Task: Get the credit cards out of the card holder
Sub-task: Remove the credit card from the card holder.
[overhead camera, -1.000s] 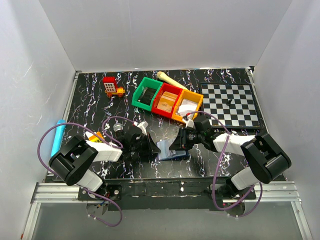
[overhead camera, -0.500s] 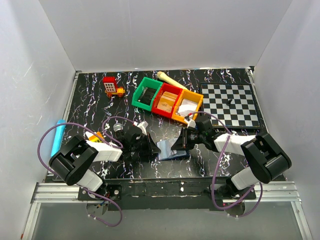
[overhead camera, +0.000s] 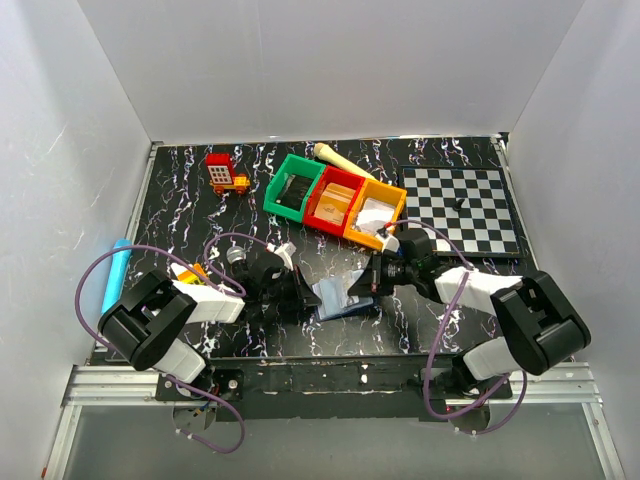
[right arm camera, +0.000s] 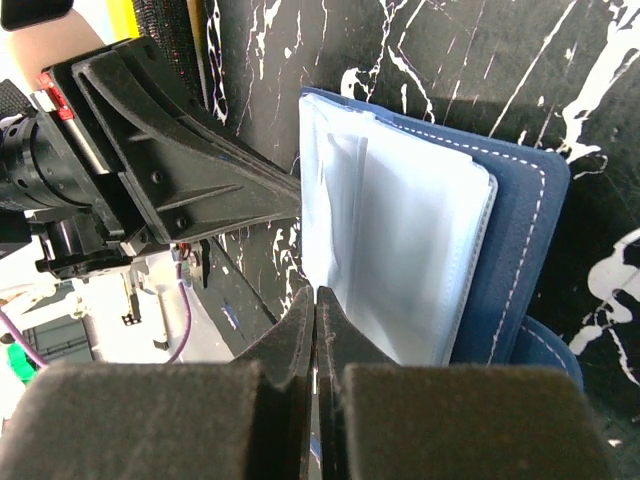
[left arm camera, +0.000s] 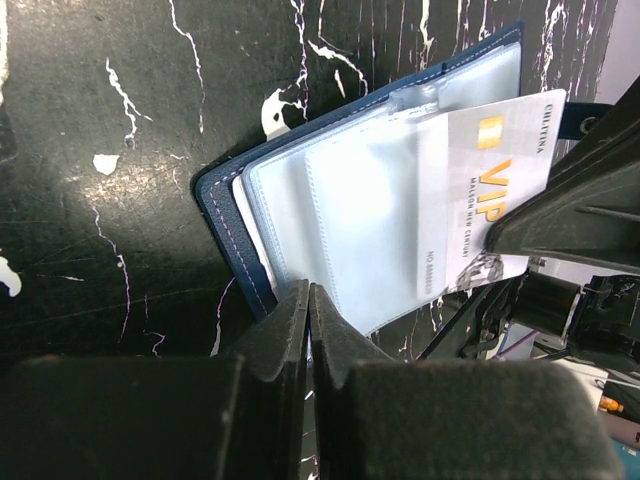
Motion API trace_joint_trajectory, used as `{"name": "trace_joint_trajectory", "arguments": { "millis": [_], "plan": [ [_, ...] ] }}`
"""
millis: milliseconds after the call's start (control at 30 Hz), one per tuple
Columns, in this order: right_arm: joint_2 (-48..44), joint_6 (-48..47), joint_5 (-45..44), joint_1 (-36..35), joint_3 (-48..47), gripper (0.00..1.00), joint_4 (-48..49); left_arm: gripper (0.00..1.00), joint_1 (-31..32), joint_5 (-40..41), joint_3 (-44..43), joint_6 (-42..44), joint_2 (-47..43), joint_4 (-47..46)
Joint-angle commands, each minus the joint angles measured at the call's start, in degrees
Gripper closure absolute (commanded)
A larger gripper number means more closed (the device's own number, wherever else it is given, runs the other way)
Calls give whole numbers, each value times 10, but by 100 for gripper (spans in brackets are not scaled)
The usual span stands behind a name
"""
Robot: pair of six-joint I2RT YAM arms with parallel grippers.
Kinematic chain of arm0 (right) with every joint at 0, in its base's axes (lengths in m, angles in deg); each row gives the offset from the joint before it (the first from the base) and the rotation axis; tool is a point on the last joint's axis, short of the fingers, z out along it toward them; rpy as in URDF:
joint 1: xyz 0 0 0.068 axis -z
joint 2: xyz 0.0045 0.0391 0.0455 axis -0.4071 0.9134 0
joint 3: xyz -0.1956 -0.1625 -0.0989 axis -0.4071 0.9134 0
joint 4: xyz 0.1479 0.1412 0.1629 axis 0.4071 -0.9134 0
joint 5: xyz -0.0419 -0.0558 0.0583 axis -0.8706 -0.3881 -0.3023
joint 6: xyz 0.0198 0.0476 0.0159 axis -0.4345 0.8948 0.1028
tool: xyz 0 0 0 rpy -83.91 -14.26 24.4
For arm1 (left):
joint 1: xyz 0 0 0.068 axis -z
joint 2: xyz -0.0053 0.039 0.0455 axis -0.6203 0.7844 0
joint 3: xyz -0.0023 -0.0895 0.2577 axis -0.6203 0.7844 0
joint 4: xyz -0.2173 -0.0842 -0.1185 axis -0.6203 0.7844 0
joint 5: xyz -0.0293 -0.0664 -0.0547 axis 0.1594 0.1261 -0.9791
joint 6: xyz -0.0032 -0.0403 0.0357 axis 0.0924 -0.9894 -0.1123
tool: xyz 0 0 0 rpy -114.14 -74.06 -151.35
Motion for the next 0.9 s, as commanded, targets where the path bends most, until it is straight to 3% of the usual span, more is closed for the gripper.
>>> {"name": "trace_joint_trajectory", "arguments": {
  "millis": [0,200,533,767,867],
  "plan": [
    [-32,-18,20,13,-6,99,-15,100,-2,17,7,13,6,45],
    [-62,-42,16,18,-21,99,-63,98,-2,14,7,20,-12,44],
    [-150,-117,-26,17,-68,99,-216,58,-2,17,-14,36,-61,72],
    [-246,-211,-79,11,-167,99,-401,44,-3,65,-79,79,-190,190],
    [-260,-250,-90,-4,-212,99,-457,36,-6,64,-91,100,-234,190]
  ]
}}
